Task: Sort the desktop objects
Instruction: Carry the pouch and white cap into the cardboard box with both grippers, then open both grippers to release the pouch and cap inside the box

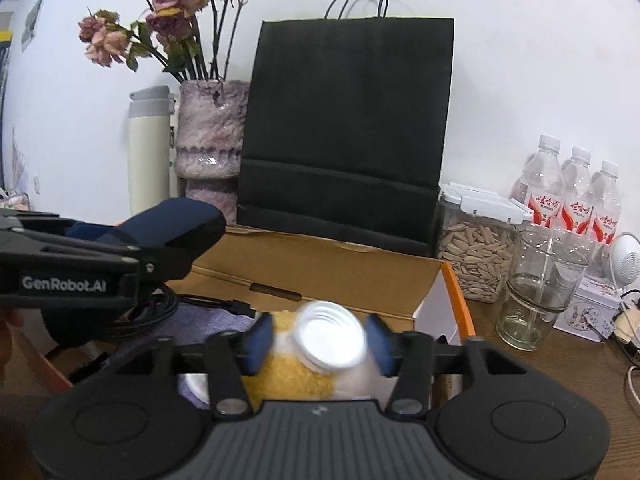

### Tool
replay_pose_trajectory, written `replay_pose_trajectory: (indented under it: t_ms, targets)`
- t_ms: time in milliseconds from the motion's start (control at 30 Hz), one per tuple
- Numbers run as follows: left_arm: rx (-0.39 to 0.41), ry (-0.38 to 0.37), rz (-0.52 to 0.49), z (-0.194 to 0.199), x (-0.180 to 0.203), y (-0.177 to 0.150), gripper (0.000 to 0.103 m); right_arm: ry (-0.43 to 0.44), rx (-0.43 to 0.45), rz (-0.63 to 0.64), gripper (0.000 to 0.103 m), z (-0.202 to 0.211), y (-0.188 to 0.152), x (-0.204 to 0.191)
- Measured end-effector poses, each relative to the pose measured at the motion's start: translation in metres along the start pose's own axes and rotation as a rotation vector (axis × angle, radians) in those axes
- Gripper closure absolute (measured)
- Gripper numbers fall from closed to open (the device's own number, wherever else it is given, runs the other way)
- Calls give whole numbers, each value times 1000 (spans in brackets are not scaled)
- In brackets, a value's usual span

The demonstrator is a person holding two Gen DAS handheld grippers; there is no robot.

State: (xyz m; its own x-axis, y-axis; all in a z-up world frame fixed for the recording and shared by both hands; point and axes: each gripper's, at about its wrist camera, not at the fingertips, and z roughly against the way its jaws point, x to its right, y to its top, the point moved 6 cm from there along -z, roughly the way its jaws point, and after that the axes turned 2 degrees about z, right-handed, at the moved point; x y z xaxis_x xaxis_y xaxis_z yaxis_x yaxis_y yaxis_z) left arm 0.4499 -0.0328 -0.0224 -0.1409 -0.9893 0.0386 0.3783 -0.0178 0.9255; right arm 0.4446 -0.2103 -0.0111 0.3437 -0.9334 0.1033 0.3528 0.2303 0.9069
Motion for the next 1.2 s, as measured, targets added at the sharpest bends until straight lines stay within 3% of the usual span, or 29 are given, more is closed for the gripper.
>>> replay_pose_trajectory:
  t_ms: [67, 133, 167, 267, 367, 767, 1200]
  targets:
    - [1, 10, -1, 1, -1, -2, 31, 0, 7, 0, 27, 2, -1, -1]
    - [34, 17, 1, 6, -2, 0, 17, 0, 28, -5, 13, 5, -1, -1]
    - [60, 23, 8, 10, -3, 2, 4, -2, 41, -7, 11, 8, 0, -1]
    - [147, 38, 22, 22, -4, 7, 0, -9, 77, -18, 0, 13, 2, 0]
    - [179, 50, 13, 27, -3, 6, 0, -15, 102, -24, 0, 17, 3, 1]
    - [176, 55, 6, 31, -3, 0, 0, -42, 129, 1, 0, 25, 0, -6]
    - [154, 77, 12, 75, -4, -23, 0, -81, 135, 12, 0, 79, -25, -9]
